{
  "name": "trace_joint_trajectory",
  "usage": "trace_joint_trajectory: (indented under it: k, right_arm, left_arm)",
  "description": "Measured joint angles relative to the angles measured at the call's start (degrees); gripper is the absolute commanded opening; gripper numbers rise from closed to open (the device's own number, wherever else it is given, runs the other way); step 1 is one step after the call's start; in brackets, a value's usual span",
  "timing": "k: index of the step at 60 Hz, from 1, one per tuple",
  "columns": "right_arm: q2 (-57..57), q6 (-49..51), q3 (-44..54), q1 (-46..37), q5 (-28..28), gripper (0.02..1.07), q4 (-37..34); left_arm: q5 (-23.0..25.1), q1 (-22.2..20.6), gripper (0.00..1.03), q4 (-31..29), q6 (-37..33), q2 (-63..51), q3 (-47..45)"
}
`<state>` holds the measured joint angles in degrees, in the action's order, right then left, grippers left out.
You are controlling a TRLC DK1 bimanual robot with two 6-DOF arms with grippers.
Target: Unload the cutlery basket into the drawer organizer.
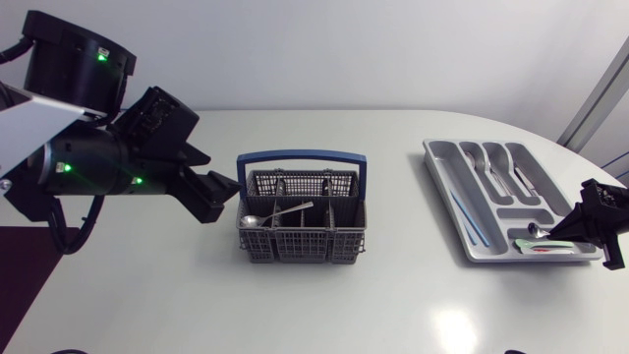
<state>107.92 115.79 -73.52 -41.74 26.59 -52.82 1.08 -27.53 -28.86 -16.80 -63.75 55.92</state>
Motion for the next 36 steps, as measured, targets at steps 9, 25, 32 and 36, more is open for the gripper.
trace_joint_trajectory:
  k: [9,25,32,36]
  right_arm:
    - [1.3,0.4,1.1,0.1,-3.1,0.13,6.8]
    - [1.6,0.3,3.5,0.4,-4.0,0.57,8.3]
    - [-0.3,-0.3,5.0,0.5,-3.9,0.58,8.5]
    - [-3.6,-0.5,6.6,1.0,-2.8,0.58,8.0]
  left_arm:
    - [-0.1,0.3,0.87,0.0,-0.2,1.4,-1.4]
    - [-0.1,1.2,0.87,0.1,-1.2,3.8,-3.4]
    - [-0.1,2.1,0.87,0.1,-1.4,5.1,-4.8]
    - [-0.1,3.0,0.87,0.2,-1.7,6.0,-5.8]
